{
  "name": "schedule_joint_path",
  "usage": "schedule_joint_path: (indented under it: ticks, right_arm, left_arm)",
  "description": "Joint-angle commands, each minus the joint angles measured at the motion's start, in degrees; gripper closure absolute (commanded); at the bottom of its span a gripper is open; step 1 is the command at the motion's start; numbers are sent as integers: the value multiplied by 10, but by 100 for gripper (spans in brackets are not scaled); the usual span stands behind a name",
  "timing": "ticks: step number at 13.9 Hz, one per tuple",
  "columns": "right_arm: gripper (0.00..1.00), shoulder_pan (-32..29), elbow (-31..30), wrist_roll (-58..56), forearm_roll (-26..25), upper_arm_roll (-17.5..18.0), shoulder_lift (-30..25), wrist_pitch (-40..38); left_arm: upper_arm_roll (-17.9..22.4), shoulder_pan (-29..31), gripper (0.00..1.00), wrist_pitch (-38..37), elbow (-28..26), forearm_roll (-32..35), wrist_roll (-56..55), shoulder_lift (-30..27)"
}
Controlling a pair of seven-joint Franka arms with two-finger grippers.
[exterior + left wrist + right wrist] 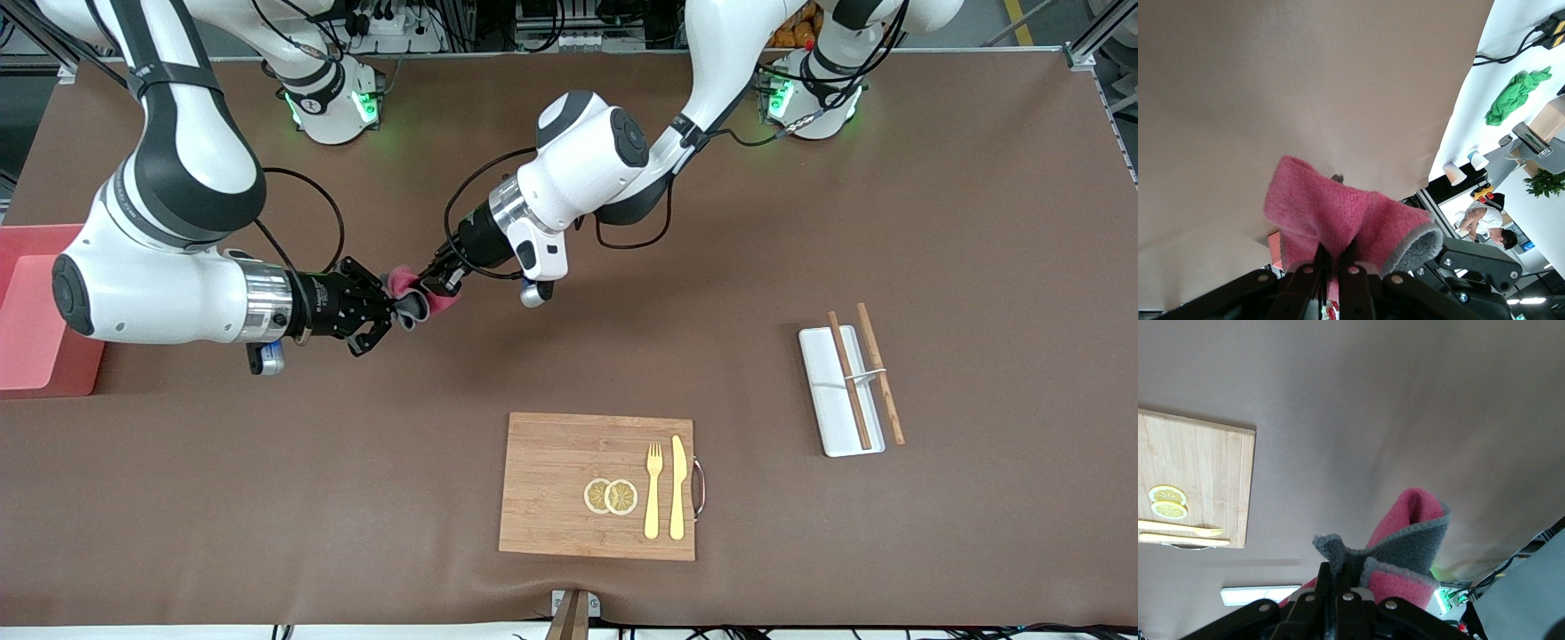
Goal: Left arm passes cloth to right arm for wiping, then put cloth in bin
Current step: 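Grasp the cloth with the right gripper beside the left gripper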
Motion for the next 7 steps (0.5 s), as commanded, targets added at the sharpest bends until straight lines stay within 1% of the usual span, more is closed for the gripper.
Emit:
schedule_joint_path:
  ticks: [1, 3, 4, 5, 6, 7]
  right_arm:
    - [100, -13, 10, -41, 1, 2, 2, -12]
    - [100, -28, 11, -68, 0, 1, 2, -26]
    - [100, -34, 12, -76, -1, 1, 2, -27]
    - [100, -37, 12, -84, -2, 1, 2, -27]
    - [100, -38, 12, -88, -3, 1, 2, -27]
    - [100, -38, 13, -89, -4, 1, 3, -27]
  left_arm:
    - [6, -11, 100, 16, 13, 3, -17, 10]
    - [5, -11, 100, 16, 13, 2, -17, 13]
    - [5, -10, 87, 16, 13, 2, -17, 13]
    - [6, -10, 45, 16, 12, 3, -17, 11]
    - [8, -10, 0, 16, 12, 6, -17, 7]
    - [11, -9, 0, 16, 11, 13, -19, -1]
